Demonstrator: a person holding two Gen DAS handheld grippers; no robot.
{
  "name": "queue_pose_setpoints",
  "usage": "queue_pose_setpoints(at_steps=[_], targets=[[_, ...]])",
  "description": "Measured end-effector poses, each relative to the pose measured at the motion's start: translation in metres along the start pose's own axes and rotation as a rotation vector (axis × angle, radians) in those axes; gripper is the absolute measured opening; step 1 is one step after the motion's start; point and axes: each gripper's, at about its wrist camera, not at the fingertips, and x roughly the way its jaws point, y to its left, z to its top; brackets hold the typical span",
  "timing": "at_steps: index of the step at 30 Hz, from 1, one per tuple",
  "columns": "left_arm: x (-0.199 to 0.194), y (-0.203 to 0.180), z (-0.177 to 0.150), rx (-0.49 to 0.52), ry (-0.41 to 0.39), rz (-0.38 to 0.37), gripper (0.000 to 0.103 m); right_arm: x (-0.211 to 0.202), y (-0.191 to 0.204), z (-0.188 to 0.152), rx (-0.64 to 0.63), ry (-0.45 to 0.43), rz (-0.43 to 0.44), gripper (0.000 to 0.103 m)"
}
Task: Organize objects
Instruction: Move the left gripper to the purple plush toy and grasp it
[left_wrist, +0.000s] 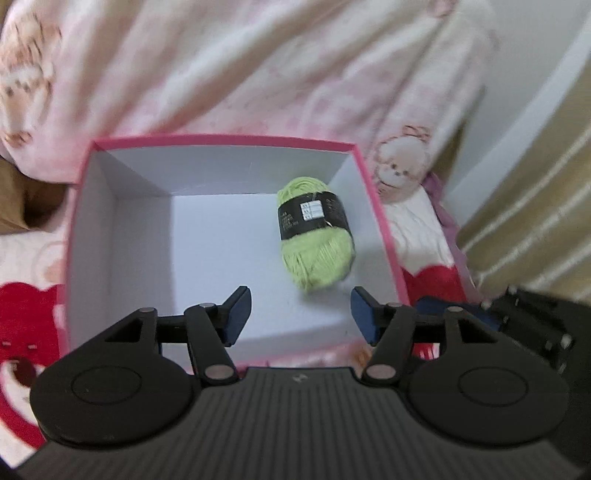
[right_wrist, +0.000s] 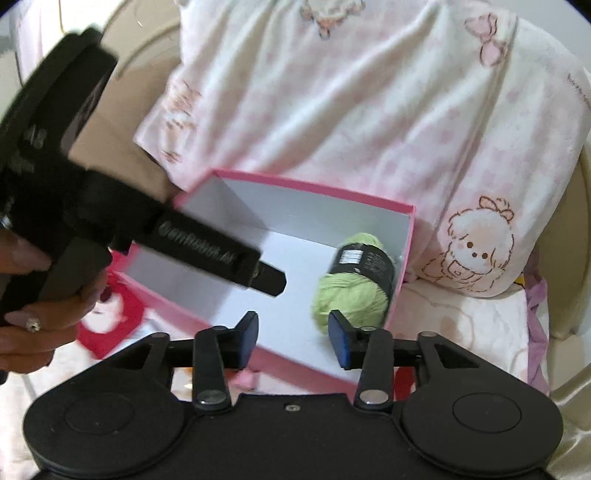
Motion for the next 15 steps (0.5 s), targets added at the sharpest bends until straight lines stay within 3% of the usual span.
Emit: queue_pose_setpoints(at_steps=[7, 11, 15], targets=[[-0.080, -0.006, -0.024, 0.105, 0.004, 0.012, 0.073, -0.068, 0.018, -0.007, -0.009, 0.026, 0.043, 0.074], [-0.096, 0.000, -0.048, 0.140, 0.055, 0.032, 0.073, -0.093, 0.030, -0.019, -0.075, 0.070, 0.029, 0.075], [-0.096, 0.007, -0.075, 0.150, 0.105, 0.042, 0.073, -0.111, 0.045, -0.034, -0.090, 0.081, 0.076, 0.079]])
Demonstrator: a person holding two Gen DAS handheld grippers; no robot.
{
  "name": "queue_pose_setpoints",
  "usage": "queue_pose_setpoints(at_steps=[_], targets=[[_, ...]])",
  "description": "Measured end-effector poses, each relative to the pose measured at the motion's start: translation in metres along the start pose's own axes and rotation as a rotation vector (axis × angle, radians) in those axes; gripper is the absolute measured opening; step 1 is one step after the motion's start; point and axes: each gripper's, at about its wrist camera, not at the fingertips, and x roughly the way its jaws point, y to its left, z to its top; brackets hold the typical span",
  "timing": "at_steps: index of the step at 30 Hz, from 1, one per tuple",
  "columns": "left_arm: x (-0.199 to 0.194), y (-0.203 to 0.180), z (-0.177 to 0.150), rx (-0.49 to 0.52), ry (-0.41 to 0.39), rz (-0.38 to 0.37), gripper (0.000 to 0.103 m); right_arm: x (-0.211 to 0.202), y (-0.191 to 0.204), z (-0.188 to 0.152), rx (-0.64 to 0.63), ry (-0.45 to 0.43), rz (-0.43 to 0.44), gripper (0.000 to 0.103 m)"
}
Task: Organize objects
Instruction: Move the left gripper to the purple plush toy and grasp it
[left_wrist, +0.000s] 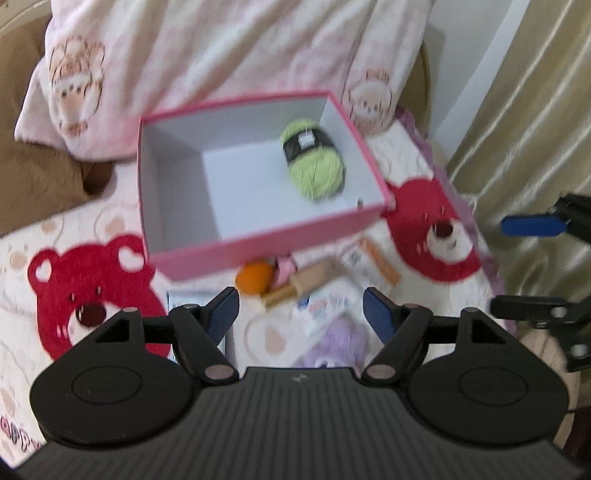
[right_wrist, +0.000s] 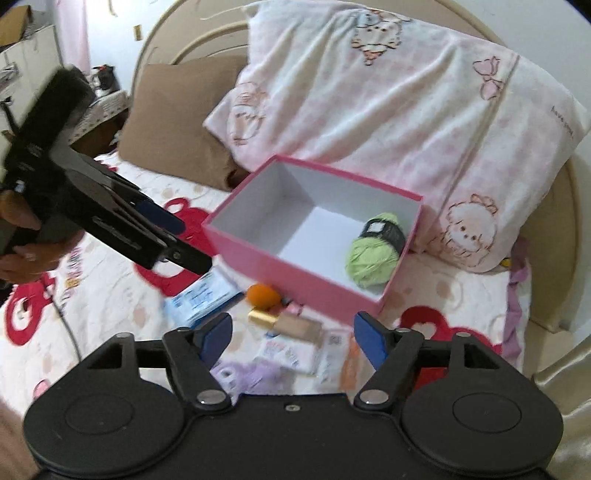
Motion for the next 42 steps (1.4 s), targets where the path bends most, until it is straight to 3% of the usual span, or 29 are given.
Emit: queue_pose_setpoints(at_steps=[5, 13, 17, 21, 29, 34, 39, 42], targets=[[0.006, -0.004, -0.038, 0.018, 0.039, 0.004, 0.073, -0.001, 0.025, -0.020, -0.087, 0.007, 0.049, 0.079], [0.024, -0.010, -0.079, -0.011, 0.036, -0.078, 0.073, 0.035, 0.047, -0.063, -0.147, 0.030, 0.161, 0.083], [0.040, -0.010, -0.092, -0.045, 0.024, -0.107, 0.073, 0.063, 0.054, -0.087, -0.195, 0.038, 0.160, 0.091], [0.058, -0.002, -0.104, -0.118, 0.017, -0.132, 0.073, 0.101, 0.060, -0.106, -0.267, 0.096, 0.137, 0.092], [0.090, 0.017, -0.115, -0.223, 0.000, -0.126, 0.074, 0.152, 0.049, -0.119, -0.296, 0.118, 0.089, 0.092], [0.106, 0.016, -0.125, -0.265, 0.017, -0.153, 0.074, 0.173, 0.033, -0.117, -0.283, 0.126, 0.104, 0.093], [0.122, 0.011, -0.132, -0.287, 0.022, -0.139, 0.070, 0.189, 0.001, -0.126, -0.029, 0.125, 0.234, 0.096], [0.127, 0.015, -0.140, -0.328, 0.011, -0.143, 0.070, 0.186, 0.004, -0.129, -0.016, 0.098, 0.223, 0.096]])
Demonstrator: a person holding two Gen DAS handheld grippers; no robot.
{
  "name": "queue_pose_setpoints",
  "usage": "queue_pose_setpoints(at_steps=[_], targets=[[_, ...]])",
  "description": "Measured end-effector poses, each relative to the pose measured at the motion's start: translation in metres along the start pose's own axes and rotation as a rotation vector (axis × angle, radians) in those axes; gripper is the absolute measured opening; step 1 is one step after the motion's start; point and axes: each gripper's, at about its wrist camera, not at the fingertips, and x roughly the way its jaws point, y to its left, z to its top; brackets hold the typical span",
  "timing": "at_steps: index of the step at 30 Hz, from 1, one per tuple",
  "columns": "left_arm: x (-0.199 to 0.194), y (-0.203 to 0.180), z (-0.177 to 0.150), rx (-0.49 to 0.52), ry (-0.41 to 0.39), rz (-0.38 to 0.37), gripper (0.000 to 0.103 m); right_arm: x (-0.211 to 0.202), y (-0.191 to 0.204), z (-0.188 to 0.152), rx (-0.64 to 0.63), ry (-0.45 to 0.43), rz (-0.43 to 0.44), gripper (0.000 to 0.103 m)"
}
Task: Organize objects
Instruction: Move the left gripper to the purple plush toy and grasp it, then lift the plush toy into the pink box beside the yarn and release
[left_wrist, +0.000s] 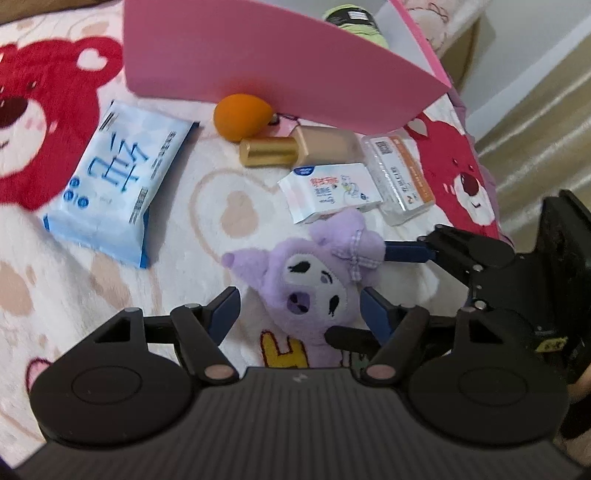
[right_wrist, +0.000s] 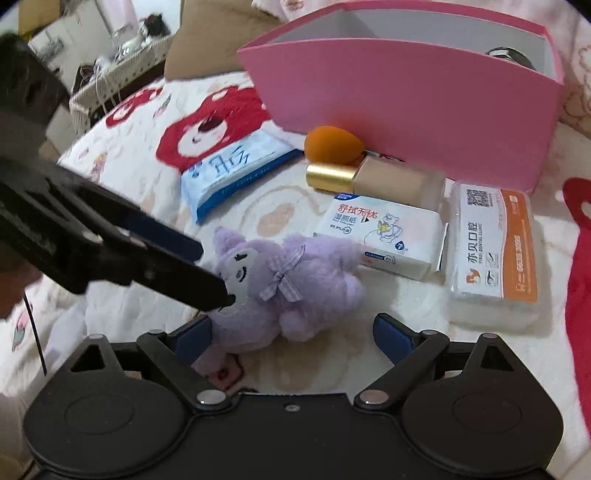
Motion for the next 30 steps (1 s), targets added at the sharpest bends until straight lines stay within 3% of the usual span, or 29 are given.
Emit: queue_pose_setpoints(at_steps=[7, 8, 9, 14, 17, 23, 30], targets=[[0.012, 0.009, -0.013, -0.109, -0.018, -0.042, 0.068, -0.005, 0.028, -0.002, -0.146, -0.065, -0.107, 0.095], [0.012, 0.009, -0.015, -0.122, -0.035, -0.038, 0.051, -0.003, 0.028, -0.002, -0.150, -0.060, -0.102, 0.095], [0.012, 0.009, -0.017, -0.135, -0.055, -0.041, 0.047, -0.001, 0.027, -0.002, -0.151, -0.059, -0.098, 0.096], [0.011, -0.007, -0.028, -0.086, -0.125, 0.021, 0.043, 0.014, 0.005, -0.003, -0.053, -0.057, -0.035, 0.098], [0.011, -0.009, -0.029, -0.062, -0.131, 0.028, 0.043, 0.012, 0.015, -0.006, -0.069, -0.065, -0.063, 0.095], [0.002, 0.007, -0.032, -0.157, -0.168, -0.109, 0.043, 0.000, 0.037, -0.008, -0.087, -0.060, -0.155, 0.090], [-0.017, 0.001, -0.026, -0.109, -0.191, -0.139, 0.043, -0.014, 0.049, 0.003, -0.009, -0.054, -0.199, 0.091]])
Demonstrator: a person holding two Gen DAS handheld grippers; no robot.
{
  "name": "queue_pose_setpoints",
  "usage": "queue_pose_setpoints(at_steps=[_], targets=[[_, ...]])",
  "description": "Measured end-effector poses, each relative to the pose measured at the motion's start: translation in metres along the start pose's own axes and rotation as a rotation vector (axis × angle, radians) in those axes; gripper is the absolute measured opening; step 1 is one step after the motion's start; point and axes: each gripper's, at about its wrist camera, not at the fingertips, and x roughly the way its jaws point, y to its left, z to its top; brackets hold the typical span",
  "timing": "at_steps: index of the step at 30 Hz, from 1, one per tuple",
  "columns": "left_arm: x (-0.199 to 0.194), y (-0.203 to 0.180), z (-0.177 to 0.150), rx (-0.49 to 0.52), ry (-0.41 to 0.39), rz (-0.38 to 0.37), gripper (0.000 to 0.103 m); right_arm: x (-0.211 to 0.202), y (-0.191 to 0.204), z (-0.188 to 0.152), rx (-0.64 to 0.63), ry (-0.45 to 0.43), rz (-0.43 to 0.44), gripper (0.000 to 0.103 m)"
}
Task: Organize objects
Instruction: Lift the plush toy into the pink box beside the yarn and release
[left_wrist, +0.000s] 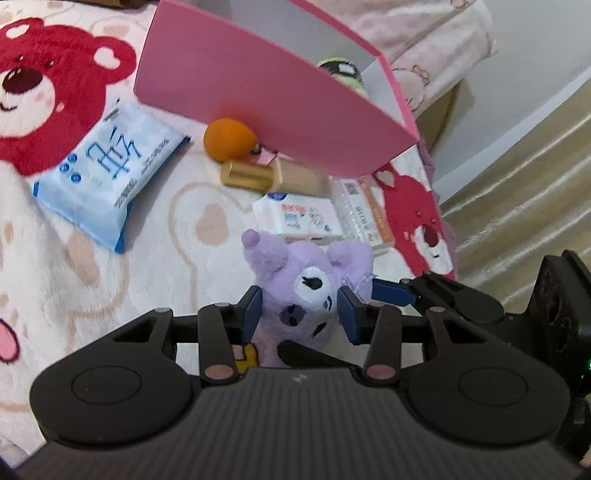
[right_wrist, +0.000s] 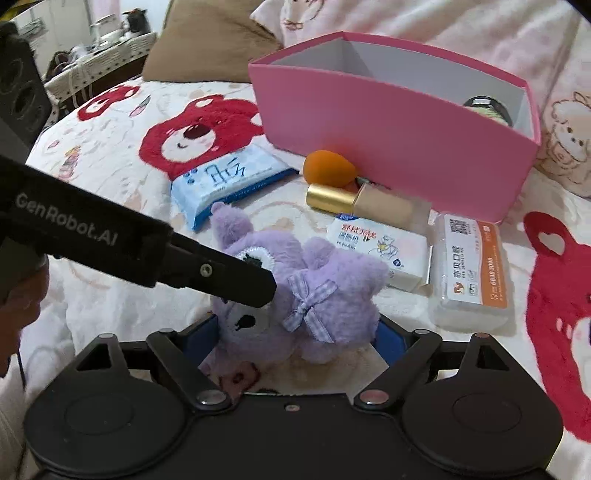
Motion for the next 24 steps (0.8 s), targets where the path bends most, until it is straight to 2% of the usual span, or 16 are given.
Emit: queue_pose_setpoints(at_steps=[4, 6, 13, 15, 17, 21, 24], targets=[[-0.017, -0.003, 0.015, 0.014, -0.007, -0.021, 0.043, -0.022, 0.005, 0.009, 0.035, -0.040, 0.024, 0.090], [-0.026, -0.005, 0.026, 0.028, -0.001, -0.017, 0.043, -0.036, 0.009, 0.016, 0.014, -0.064, 0.021, 0.081], [-0.064, -0.027, 0.071, 0.092, -0.023, -0.038, 0.043, -0.080, 0.002, 0.055, 0.015, -0.153, 0.028, 0.063], [-0.070, -0.035, 0.087, 0.111, -0.003, -0.033, 0.043, -0.090, -0.001, 0.068, 0.012, -0.176, 0.011, 0.057], [-0.075, -0.039, 0.101, 0.127, 0.006, -0.039, 0.043, -0.094, -0.003, 0.078, 0.001, -0.186, 0.003, 0.056], [-0.077, -0.052, 0.125, 0.173, -0.003, -0.004, 0.043, -0.094, -0.011, 0.098, 0.015, -0.172, -0.025, 0.046], [-0.078, -0.061, 0.145, 0.203, -0.030, 0.020, 0.043, -0.089, -0.018, 0.114, 0.021, -0.171, -0.052, 0.045]])
